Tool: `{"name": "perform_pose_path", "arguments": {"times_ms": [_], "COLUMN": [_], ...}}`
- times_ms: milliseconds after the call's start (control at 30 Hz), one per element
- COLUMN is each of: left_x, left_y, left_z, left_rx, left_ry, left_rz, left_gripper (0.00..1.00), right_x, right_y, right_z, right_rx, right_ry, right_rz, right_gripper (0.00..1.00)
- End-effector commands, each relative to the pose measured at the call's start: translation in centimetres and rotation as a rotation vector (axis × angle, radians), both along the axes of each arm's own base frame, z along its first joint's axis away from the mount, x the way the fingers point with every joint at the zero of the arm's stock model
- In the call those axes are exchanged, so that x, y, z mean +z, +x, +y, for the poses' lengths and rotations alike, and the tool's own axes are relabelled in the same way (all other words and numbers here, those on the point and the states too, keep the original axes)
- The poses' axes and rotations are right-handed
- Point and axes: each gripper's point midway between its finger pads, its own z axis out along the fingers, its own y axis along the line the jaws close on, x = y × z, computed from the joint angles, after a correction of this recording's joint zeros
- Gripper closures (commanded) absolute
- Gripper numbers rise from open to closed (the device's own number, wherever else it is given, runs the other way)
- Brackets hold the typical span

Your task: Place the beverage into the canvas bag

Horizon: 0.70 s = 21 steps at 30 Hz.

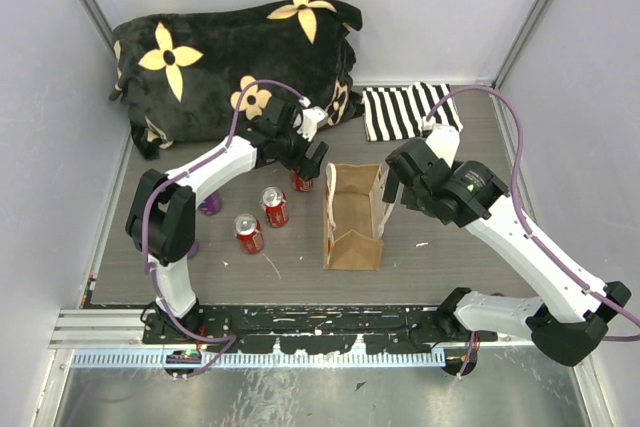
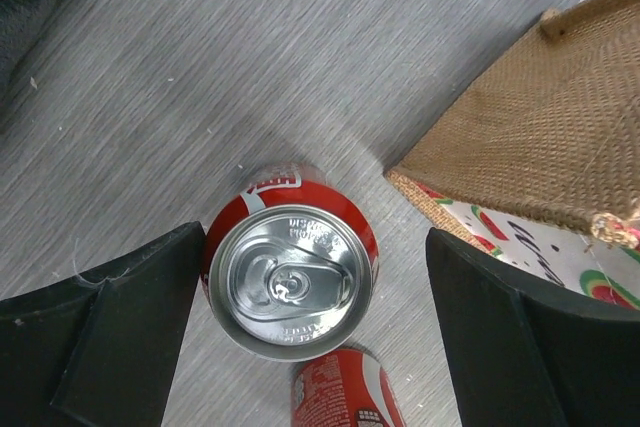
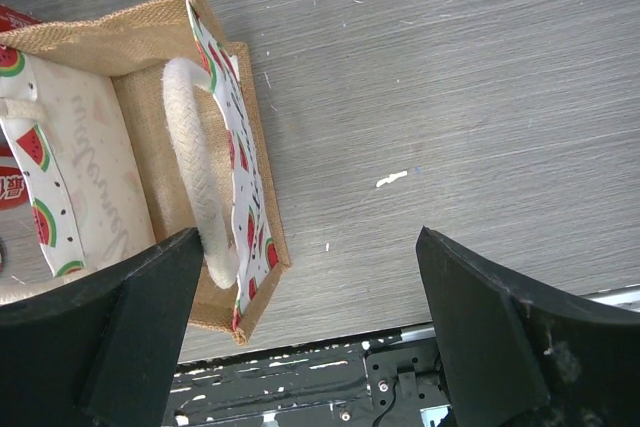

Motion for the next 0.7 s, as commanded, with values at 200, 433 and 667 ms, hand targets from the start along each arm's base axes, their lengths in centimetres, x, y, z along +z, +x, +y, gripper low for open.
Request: {"name": "perform_pose_path", "arguments": {"times_ms": [200, 433, 667], "left_x": [-1.1, 0.0, 4.7], "left_y": [0.5, 0.4, 1.4], "left_z": [0.9, 1.0, 1.2], "left_rx": [0.025, 0.029, 0.039], "left_ry": [0.079, 0.081, 0.077], "left_rz": [-0.014, -0.012, -0.089], "left_gripper": [0.42, 0.92, 1.0], "right_x": [0.9, 0.9, 1.1], "right_y": [-0.3, -0.3, -0.1], "right_z": [-1.1, -1.1, -1.1], "right_rx": [-0.055, -0.06, -0.064], "right_ry": [0.019, 0.022, 0.023], "right_rz": [-0.051, -0.05, -0.063], "right_gripper": [0.06, 0.07, 0.06]}}
